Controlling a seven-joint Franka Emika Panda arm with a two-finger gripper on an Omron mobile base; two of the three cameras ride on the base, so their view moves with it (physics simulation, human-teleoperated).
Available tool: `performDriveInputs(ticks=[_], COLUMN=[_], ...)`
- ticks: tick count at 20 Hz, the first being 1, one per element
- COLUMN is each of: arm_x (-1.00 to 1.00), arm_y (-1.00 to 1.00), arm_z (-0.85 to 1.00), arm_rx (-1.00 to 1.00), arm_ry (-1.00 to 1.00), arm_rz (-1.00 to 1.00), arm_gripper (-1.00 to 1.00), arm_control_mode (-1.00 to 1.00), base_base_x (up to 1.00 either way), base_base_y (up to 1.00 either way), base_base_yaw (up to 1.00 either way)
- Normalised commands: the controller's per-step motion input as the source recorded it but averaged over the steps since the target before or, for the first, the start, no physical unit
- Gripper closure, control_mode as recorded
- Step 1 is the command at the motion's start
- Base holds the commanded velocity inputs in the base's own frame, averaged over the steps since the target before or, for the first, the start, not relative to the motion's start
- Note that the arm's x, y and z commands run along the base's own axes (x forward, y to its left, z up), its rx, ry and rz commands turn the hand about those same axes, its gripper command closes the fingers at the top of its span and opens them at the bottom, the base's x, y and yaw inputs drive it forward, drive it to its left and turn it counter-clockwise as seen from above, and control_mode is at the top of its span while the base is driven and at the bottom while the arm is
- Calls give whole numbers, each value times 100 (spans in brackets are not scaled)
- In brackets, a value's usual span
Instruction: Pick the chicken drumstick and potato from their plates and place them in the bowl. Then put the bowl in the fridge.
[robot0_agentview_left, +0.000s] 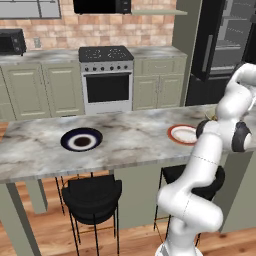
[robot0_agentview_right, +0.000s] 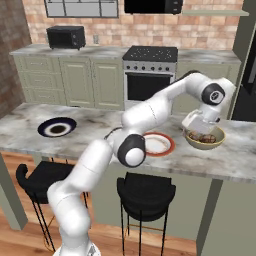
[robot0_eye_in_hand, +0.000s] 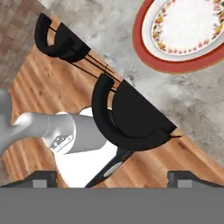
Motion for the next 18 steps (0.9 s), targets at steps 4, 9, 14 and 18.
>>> performDriveInputs(ticks=[4,9,14,18], arm_x=[-68,-63,-10,28], arm_y=[61,68,40,-1], arm_z=[-42,-47,3,30], arm_rx=[-22,-33,-37,-37], arm_ry=[-56,-47,-18,9], arm_rz=[0,0,0,0], arm_gripper=[-100,-100,-100,-100], arm_control_mode=[-100,-100,-100,-100], base_base_x=[0,0,0,0], base_base_y=[0,0,0,0], base_base_yaw=[0,0,0,0])
